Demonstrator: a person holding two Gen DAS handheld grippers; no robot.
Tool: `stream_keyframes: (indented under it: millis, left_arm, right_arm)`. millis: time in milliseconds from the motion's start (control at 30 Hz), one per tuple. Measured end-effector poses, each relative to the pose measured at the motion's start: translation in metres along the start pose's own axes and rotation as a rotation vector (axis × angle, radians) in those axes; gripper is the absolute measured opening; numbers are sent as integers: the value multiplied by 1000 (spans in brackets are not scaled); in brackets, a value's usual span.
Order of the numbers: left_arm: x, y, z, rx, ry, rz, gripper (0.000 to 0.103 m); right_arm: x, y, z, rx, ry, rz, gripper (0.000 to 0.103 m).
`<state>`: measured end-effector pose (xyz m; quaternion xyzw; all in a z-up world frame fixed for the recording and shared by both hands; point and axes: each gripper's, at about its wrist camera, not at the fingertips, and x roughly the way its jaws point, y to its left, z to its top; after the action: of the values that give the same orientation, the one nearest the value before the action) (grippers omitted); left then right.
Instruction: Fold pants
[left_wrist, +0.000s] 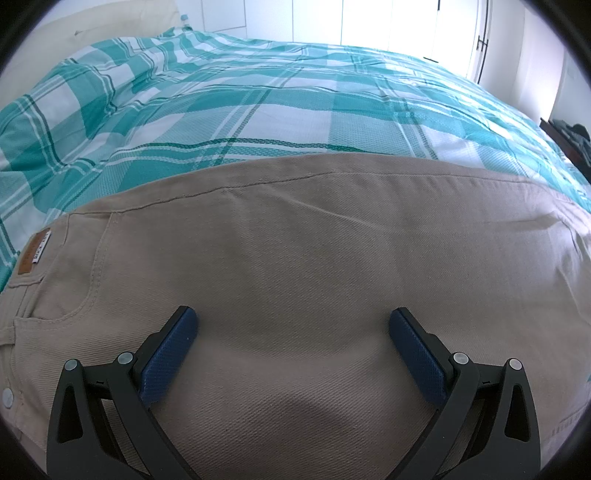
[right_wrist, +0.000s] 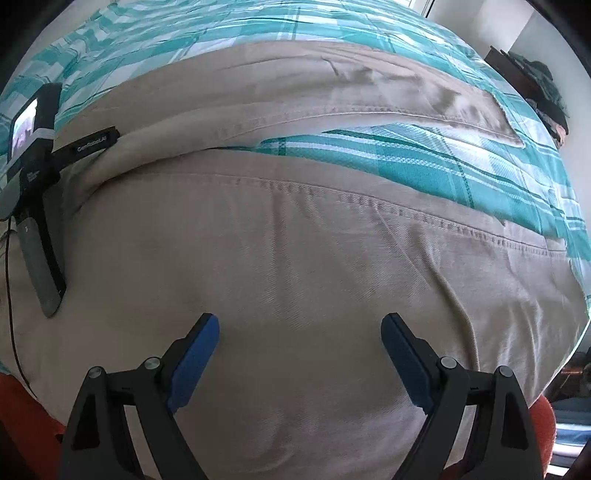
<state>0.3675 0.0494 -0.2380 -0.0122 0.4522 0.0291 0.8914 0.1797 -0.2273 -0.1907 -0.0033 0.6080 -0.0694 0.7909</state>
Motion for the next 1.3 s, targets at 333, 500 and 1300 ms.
stream_keyframes:
  millis: [333,500,1300]
  left_arm:
    - [0,0,0,0,0,0,103]
    - [0,0,0,0,0,0,103]
    - [0,0,0,0,0,0,103]
  right_arm:
    - [-19,-19,-8,85,-136,113,89]
    - [-19,-37,-17,142,-152,154,89]
    - [87,-261,199,310,-174,195,81]
